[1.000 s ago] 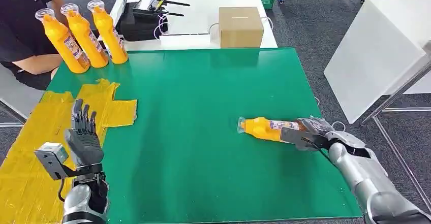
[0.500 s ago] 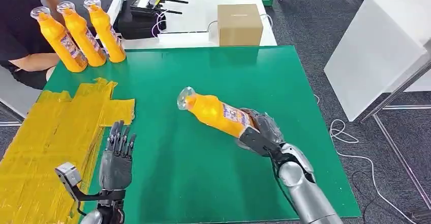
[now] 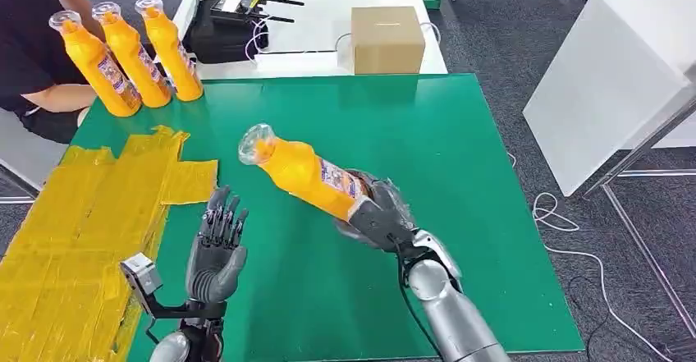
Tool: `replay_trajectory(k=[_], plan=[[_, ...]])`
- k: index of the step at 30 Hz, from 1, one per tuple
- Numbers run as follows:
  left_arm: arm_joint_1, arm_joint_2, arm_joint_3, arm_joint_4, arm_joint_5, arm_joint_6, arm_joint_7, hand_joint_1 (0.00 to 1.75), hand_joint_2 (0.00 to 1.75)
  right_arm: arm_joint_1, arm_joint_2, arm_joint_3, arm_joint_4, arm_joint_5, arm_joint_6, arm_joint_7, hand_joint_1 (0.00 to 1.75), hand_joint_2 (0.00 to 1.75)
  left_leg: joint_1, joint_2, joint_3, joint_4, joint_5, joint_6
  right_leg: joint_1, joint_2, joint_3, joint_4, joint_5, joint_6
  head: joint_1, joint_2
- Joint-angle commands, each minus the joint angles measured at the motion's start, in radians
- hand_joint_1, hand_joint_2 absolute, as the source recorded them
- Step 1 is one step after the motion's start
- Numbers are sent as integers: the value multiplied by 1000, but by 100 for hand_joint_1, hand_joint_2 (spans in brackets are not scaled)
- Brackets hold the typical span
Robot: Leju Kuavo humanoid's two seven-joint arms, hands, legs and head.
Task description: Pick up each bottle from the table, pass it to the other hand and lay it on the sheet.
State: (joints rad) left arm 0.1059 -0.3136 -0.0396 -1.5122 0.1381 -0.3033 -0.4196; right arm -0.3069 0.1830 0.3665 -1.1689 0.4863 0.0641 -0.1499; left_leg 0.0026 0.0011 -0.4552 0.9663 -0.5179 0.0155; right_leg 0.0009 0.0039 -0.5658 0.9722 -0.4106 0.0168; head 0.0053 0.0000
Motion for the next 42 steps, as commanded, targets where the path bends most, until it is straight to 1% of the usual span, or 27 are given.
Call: replay_trajectory(k=[1,13,16,21,22,23,25,26,28,33,34,42], plan=[[-29,17,-41,28,-7,10,5,0,175,-52,47,96,160,13,-20,-11,175,175,1,1,1,-1,0,-1,1,1,1,-2,1,0,0,0],[-29,19,-43,28,-7,9,5,0,175,-54,46,105,169,17,-10,-9,175,175,1,0,1,-1,0,-1,1,0,1,-2,1,1,0,0],[-33,20,-53,31,-6,9,6,0,175,-45,86,158,247,31,-3,-15,175,175,1,2,2,-2,0,-1,0,2,1,-2,1,0,0,0],[-30,25,-26,30,7,27,1,0,175,17,153,347,335,95,3,-47,175,175,1,3,3,-3,0,-2,2,2,1,-2,1,0,0,0],[-27,24,-14,29,9,26,0,0,175,27,155,401,338,100,0,-53,175,175,1,3,3,-3,0,-2,2,2,1,-2,0,0,0,0],[-25,25,-8,29,8,24,0,0,175,37,157,428,334,100,0,-54,175,175,2,3,3,-3,0,-2,2,3,2,-2,0,0,0,0],[-22,25,2,30,9,25,-3,0,175,53,156,467,323,109,-1,-58,175,175,2,3,4,-4,-1,-2,3,2,2,-3,0,0,0,0],[-21,25,7,32,10,26,-5,0,175,57,153,484,314,112,0,-59,175,175,2,1,0,-2,0,-1,2,1,-1,-1,0,0,0,0],[-20,21,18,36,12,25,-9,0,175,63,140,522,289,108,2,-59,175,175,2,0,0,-2,0,-1,3,0,-1,-1,0,0,0,0],[-25,17,37,52,14,24,-14,0,175,68,122,553,264,103,3,-48,175,175,2,-2,1,-2,0,-1,3,-3,0,-2,-1,0,0,0],[-27,13,43,51,17,21,-19,175,175,66,119,556,265,97,0,-42,175,175,2,-3,0,-2,0,-1,3,-3,0,-2,-1,0,0,0],[-27,9,52,50,18,11,-36,175,175,63,111,555,274,87,-7,-39,175,175,0,-3,0,-2,1,-1,2,-3,-1,-2,-1,0,0,0]])
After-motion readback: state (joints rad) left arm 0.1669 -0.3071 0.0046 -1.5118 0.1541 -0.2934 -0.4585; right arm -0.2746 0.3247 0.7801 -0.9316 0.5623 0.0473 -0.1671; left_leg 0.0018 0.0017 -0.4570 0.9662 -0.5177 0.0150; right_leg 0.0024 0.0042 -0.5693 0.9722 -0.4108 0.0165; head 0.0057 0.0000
